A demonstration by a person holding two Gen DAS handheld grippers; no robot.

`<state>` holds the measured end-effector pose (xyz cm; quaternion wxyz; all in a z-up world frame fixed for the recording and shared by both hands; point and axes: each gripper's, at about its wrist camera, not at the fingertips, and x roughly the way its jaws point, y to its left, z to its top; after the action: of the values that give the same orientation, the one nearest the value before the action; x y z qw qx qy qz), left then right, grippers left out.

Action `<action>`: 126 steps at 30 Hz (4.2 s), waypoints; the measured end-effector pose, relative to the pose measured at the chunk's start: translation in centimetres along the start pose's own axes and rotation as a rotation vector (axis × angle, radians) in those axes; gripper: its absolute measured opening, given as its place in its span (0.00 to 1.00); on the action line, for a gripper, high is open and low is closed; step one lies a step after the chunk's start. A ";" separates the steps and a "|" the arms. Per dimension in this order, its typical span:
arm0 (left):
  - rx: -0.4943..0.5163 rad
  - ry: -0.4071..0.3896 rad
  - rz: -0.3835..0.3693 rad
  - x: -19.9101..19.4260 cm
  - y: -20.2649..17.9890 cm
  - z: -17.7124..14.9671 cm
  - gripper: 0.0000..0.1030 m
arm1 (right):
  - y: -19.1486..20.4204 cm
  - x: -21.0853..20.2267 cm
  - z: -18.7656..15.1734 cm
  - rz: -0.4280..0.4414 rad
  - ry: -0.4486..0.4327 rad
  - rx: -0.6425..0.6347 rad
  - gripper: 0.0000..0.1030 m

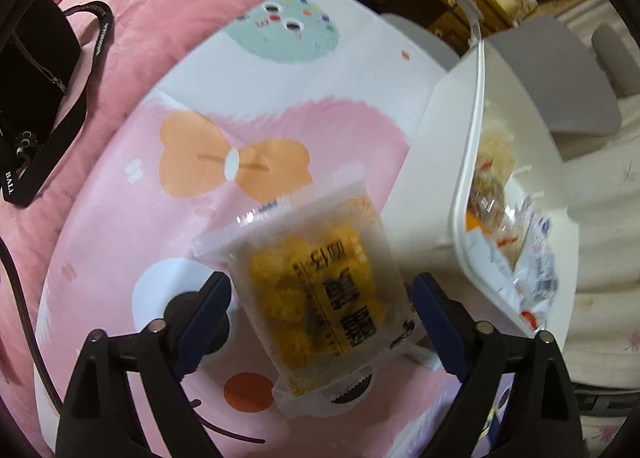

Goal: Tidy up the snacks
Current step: 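Carry the puff bag with the left gripper while the right carries the yellow-green pack to the tray, then open both grippers over the tray to drop the puff bag and yellow-green pack, then withdraw the left gripper from the tray and lower it to the brown pack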

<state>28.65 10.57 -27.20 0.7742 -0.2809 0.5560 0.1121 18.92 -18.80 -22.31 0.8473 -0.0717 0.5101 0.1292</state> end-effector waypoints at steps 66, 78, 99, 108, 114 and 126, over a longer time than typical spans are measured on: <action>0.330 -0.133 0.013 -9.8 -19.1 3.4 0.81 | -9.9 -6.3 12.9 -0.018 -0.272 -0.093 0.53; 0.373 -0.165 0.004 -10.1 -19.5 3.2 0.89 | -10.8 -5.6 13.7 -0.013 -0.221 0.020 0.72; 0.338 -0.133 -0.023 -9.5 -12.8 -3.6 0.89 | -12.0 -5.8 7.9 0.033 -0.116 0.181 0.72; 0.440 -0.115 0.030 -7.1 -12.1 -7.4 0.89 | -14.0 -5.3 2.6 0.002 -0.007 0.277 0.72; 0.469 -0.092 0.035 -4.9 -12.0 -8.7 0.89 | -15.2 -5.4 -0.8 -0.013 0.041 0.339 0.72; 0.487 -0.068 0.087 2.4 -12.4 -8.2 0.89 | -15.4 -2.3 -5.3 -0.001 0.105 0.437 0.72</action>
<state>28.97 -4.45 -27.39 0.8317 -0.0578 0.5519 0.0173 17.87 -35.26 -22.92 0.8152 0.1067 0.5692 0.0114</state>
